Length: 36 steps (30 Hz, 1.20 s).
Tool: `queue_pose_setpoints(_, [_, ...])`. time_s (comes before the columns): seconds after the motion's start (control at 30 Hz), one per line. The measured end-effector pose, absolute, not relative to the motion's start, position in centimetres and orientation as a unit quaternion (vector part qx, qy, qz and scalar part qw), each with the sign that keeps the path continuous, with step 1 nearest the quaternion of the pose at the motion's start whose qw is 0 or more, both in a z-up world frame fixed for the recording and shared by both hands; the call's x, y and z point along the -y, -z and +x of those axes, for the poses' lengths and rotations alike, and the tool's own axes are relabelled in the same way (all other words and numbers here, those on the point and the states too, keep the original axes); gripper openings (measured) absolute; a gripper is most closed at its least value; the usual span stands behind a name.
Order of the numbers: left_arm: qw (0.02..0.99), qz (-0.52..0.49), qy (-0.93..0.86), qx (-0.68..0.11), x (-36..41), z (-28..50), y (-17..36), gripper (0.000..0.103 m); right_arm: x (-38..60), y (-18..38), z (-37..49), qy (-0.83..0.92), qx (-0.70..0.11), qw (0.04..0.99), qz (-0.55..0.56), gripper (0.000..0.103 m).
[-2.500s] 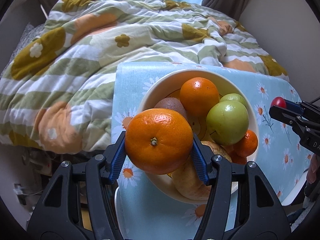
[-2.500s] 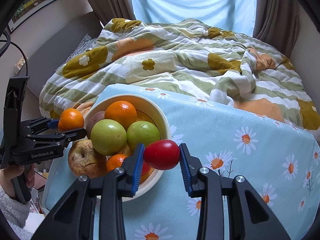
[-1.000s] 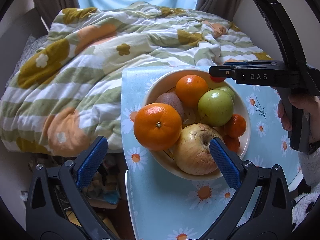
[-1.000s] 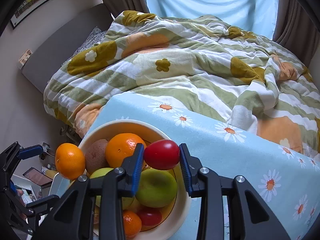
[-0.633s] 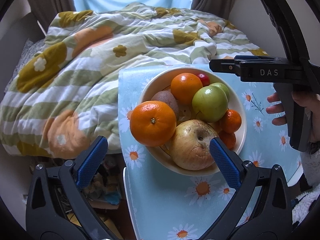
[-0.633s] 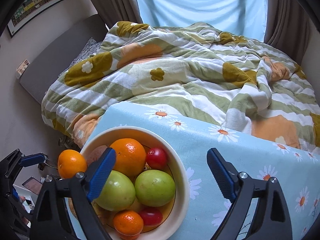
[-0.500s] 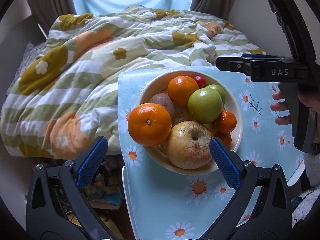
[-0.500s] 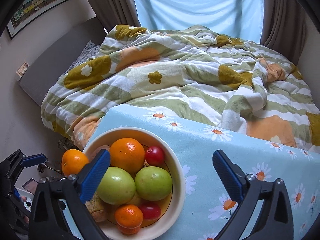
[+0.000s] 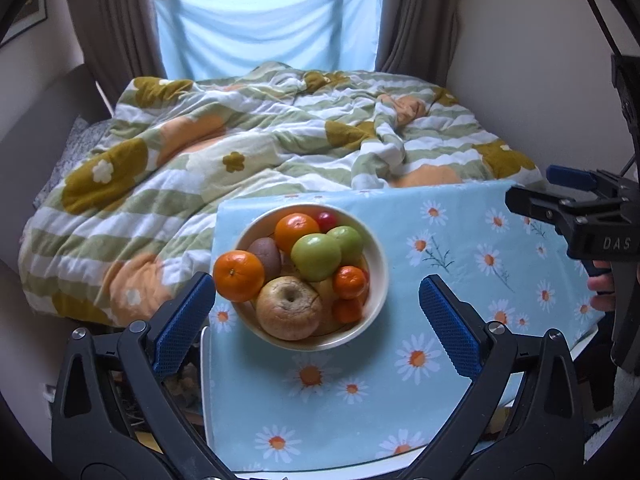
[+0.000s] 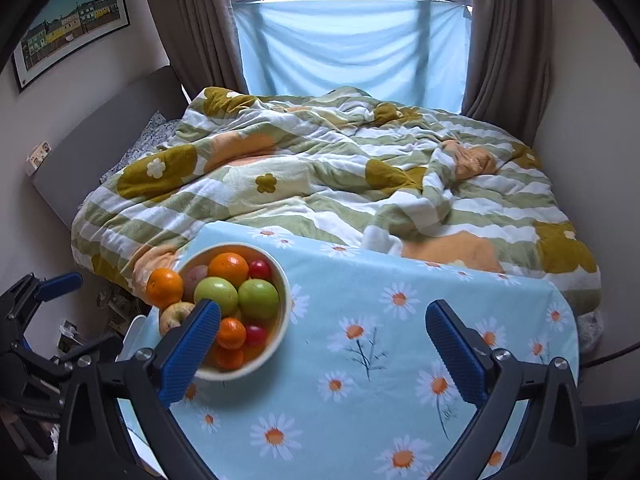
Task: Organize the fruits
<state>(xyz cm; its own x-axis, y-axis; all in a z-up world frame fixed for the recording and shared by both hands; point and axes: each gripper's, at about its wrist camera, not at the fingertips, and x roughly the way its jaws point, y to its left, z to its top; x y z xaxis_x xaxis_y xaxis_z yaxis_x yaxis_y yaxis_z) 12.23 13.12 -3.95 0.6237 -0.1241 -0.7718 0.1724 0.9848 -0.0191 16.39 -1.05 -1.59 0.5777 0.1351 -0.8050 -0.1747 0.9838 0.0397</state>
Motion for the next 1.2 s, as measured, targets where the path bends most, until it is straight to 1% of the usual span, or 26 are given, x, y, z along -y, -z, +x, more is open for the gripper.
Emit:
queue_pose_setpoints(0.23, [0.913,0.007,0.064,-0.404,-10.3,8.5,1.9,0.103,5.6,-0.2,10.3,-0.017,-0.438,0.899,-0.017,0.102])
queue_pose_setpoints(0.5, [0.920,0.018,0.047,-0.388,-7.8,5.0,2.0,0.103,9.0,0.0,6.0,0.021,-0.437,0.899,0.008,0.102])
queue_pose_setpoints(0.73, [0.922,0.018,0.046,-0.385,-6.8,4.0,1.9,0.103,10.3,-0.4,4.3,0.033,-0.427,0.904,0.013,0.102])
queue_pose_setpoints(1.2, [0.924,0.022,0.041,-0.381,-6.3,3.6,1.6,0.103,10.5,-0.8,3.9,0.035,-0.418,0.908,0.008,0.102])
